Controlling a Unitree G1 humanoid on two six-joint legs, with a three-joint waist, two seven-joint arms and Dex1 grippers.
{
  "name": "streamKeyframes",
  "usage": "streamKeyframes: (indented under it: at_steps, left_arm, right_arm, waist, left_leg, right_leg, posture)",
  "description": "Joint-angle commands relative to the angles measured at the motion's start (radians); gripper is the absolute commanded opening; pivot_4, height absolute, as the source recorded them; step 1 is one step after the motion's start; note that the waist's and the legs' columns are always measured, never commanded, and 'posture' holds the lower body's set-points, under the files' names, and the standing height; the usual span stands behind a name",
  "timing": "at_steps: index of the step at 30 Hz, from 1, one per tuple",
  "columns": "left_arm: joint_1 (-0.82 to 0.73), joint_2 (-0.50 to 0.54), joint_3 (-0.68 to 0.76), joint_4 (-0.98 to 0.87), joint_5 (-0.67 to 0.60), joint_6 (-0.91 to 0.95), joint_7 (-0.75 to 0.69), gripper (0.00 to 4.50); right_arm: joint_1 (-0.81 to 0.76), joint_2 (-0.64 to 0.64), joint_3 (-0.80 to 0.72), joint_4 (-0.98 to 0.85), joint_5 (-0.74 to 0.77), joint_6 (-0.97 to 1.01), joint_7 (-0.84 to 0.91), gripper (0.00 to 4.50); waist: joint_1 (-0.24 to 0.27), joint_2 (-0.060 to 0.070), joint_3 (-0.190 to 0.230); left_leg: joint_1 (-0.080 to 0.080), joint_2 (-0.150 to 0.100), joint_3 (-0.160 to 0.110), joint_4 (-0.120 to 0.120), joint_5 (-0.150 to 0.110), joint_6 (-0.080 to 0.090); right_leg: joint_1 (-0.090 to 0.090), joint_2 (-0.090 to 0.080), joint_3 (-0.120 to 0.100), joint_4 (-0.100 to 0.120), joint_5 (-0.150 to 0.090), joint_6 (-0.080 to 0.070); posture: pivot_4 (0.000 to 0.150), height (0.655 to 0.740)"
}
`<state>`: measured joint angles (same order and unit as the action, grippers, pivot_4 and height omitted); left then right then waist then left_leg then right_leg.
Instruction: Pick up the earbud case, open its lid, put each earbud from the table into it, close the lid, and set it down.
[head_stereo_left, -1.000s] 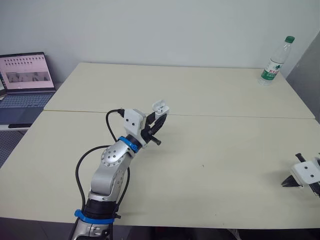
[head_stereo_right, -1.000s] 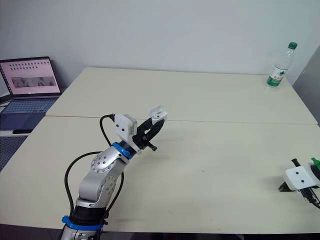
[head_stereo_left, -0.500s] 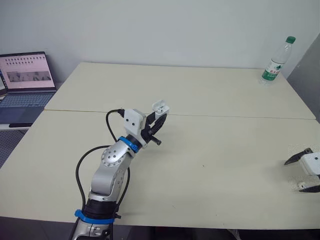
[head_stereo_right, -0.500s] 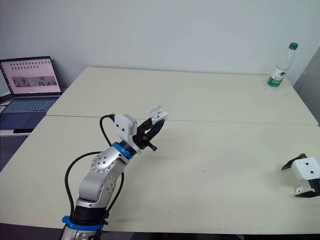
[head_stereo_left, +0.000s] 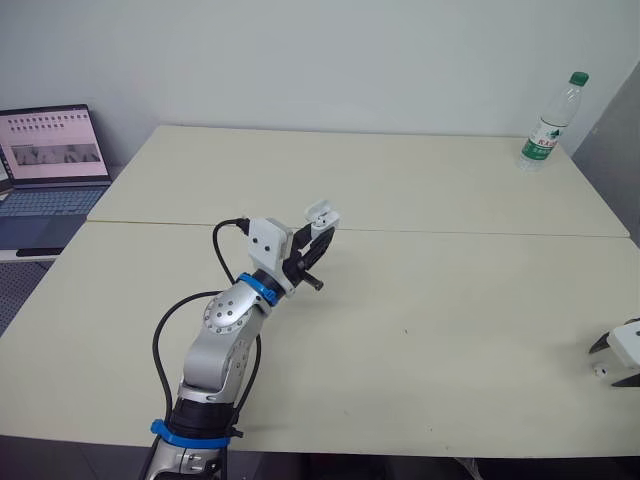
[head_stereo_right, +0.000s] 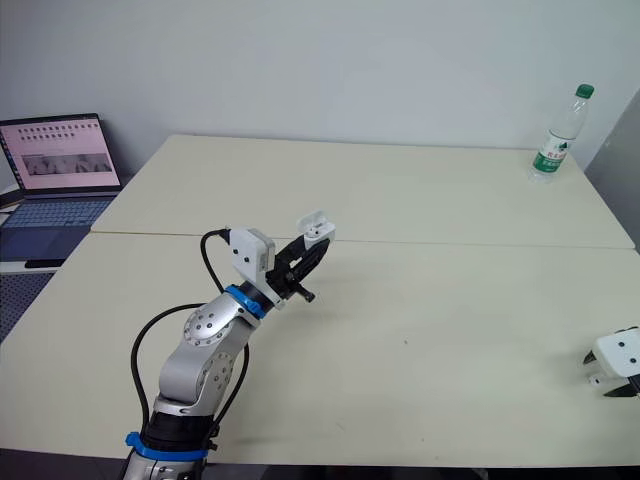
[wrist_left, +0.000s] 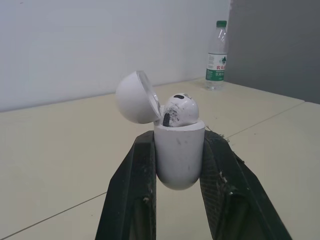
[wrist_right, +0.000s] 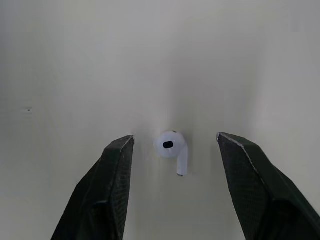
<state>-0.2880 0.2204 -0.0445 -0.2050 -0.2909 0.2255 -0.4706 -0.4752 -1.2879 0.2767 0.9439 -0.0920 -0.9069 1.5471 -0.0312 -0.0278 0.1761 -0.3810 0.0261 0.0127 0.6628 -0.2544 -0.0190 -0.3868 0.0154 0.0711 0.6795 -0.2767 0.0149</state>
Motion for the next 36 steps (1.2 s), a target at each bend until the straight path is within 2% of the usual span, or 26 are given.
streamKeyframes:
  at_steps: [1, 18, 21, 26, 33, 36]
  left_arm:
    - [-0.007, 0.001, 0.005, -0.036, -0.003, -0.022, -0.003, 0.79]
    - [-0.007, 0.014, 0.006, -0.054, -0.007, -0.008, -0.004, 0.79]
    - [-0.005, 0.016, 0.006, -0.060, -0.009, -0.004, -0.003, 0.79]
    - [-0.001, 0.015, 0.005, -0.067, -0.010, 0.001, -0.001, 0.79]
    - [0.000, 0.012, 0.004, -0.069, -0.009, 0.003, 0.002, 0.79]
    - [0.000, 0.012, 0.005, -0.067, -0.008, 0.001, 0.002, 0.79]
  right_arm:
    - [-0.013, -0.003, -0.010, 0.012, -0.016, -0.018, -0.006, 2.85]
    - [-0.015, 0.027, -0.005, 0.033, -0.093, -0.018, -0.086, 2.85]
    - [-0.014, 0.026, -0.002, 0.036, -0.106, -0.017, -0.097, 2.22]
    - [-0.012, 0.027, -0.004, 0.041, -0.110, -0.022, -0.100, 0.45]
    - [-0.032, 0.033, -0.005, 0.051, -0.112, -0.022, -0.095, 0.38]
    - [-0.032, 0.055, -0.031, 0.023, -0.045, 0.027, -0.052, 0.38]
  waist:
    - [0.000, 0.000, 0.000]
    - [0.000, 0.000, 0.000]
    - [0.000, 0.000, 0.000]
    - [0.000, 0.000, 0.000]
    - [0.000, 0.000, 0.000]
    - [0.000, 0.000, 0.000]
  left_leg:
    - [0.000, 0.000, 0.000, 0.000, 0.000, 0.000]
    - [0.000, 0.000, 0.000, 0.000, 0.000, 0.000]
    - [0.000, 0.000, 0.000, 0.000, 0.000, 0.000]
    - [0.000, 0.000, 0.000, 0.000, 0.000, 0.000]
    - [0.000, 0.000, 0.000, 0.000, 0.000, 0.000]
    - [0.000, 0.000, 0.000, 0.000, 0.000, 0.000]
  right_leg:
    - [0.000, 0.000, 0.000, 0.000, 0.000, 0.000]
    - [0.000, 0.000, 0.000, 0.000, 0.000, 0.000]
    - [0.000, 0.000, 0.000, 0.000, 0.000, 0.000]
    - [0.000, 0.000, 0.000, 0.000, 0.000, 0.000]
    - [0.000, 0.000, 0.000, 0.000, 0.000, 0.000]
    - [0.000, 0.000, 0.000, 0.000, 0.000, 0.000]
  posture:
    - [0.150, 0.7400]
    - [0.150, 0.7400]
    - [0.150, 0.7400]
    - [0.150, 0.7400]
    - [0.150, 0.7400]
    - [0.150, 0.7400]
